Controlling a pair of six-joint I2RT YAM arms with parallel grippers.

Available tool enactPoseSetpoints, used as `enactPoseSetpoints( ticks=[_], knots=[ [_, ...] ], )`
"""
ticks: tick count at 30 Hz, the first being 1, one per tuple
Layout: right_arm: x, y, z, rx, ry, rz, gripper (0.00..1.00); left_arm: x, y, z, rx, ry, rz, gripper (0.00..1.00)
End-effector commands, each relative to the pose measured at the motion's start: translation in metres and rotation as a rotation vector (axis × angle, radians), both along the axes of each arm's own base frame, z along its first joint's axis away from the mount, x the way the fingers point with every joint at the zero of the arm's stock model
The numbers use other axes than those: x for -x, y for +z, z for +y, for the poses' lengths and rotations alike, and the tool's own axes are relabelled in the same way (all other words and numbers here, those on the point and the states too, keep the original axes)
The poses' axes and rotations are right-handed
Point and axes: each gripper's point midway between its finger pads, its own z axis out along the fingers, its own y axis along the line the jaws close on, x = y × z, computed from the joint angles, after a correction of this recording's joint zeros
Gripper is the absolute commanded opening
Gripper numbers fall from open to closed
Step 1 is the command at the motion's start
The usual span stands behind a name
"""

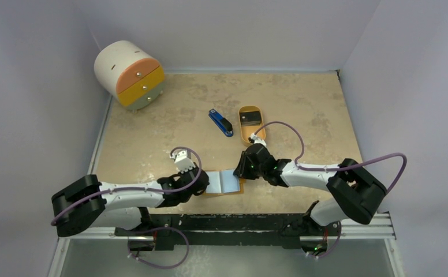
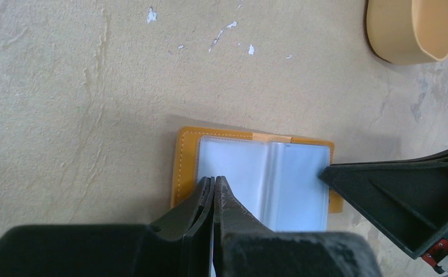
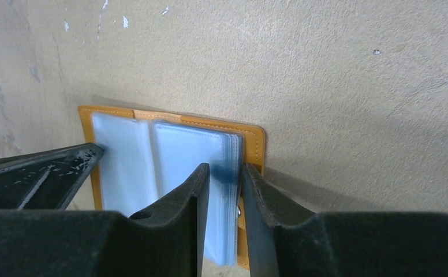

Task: Put the credit cards into the card holder
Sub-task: Turn over the card slot in the card holder, then pick up the credit card from the storage box.

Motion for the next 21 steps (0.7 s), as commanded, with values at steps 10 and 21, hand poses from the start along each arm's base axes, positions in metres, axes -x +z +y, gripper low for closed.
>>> enactPoseSetpoints(
  ticks=[10,21],
  knots=[
    [0.009,0.014,-0.028,0.066,-0.024,-0.021,0.39,-0.008,0.003,-0.018,-0.039,-0.059,-0.025,0.0],
    [0.017,0.092,-0.013,-0.124,0.045,-0.125,0.4,-0.011,0.007,-0.022,-0.048,-0.068,-0.039,0.0]
  ],
)
